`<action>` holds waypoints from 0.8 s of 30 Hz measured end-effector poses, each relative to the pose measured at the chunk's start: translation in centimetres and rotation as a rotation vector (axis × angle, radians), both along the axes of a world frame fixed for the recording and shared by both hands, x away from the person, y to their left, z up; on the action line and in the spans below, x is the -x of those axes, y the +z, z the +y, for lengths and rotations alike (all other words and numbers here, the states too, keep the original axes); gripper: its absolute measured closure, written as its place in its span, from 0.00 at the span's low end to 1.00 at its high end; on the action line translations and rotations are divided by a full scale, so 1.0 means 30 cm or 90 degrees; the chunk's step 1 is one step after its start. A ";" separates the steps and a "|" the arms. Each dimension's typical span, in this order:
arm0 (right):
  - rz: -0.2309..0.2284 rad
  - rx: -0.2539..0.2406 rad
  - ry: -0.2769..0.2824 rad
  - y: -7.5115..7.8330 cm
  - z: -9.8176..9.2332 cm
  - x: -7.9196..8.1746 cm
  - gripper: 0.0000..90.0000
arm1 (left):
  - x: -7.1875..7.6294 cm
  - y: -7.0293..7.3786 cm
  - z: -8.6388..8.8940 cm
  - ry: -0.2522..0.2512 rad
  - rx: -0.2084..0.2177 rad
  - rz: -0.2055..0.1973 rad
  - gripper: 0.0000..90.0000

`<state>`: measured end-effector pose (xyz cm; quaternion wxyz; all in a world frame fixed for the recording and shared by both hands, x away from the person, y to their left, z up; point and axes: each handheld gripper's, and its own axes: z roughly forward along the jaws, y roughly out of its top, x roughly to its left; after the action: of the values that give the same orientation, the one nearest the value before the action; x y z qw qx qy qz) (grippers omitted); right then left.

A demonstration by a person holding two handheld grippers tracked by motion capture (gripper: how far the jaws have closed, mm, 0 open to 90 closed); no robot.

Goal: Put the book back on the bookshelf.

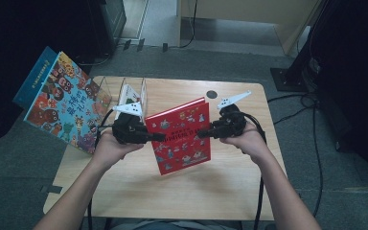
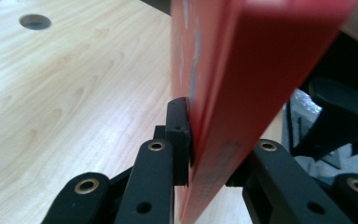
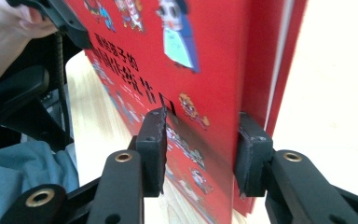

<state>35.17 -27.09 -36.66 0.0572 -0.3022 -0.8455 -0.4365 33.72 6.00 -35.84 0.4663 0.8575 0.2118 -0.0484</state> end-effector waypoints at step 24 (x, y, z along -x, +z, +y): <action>-0.039 -0.055 -0.011 -0.104 0.041 0.016 0.65 | 0.016 0.027 0.001 0.003 -0.148 0.019 0.83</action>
<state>34.69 -25.84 -39.77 0.0403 -0.2931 -0.8248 -0.4819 33.23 6.03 -35.03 0.3609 0.9044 0.2248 -0.0356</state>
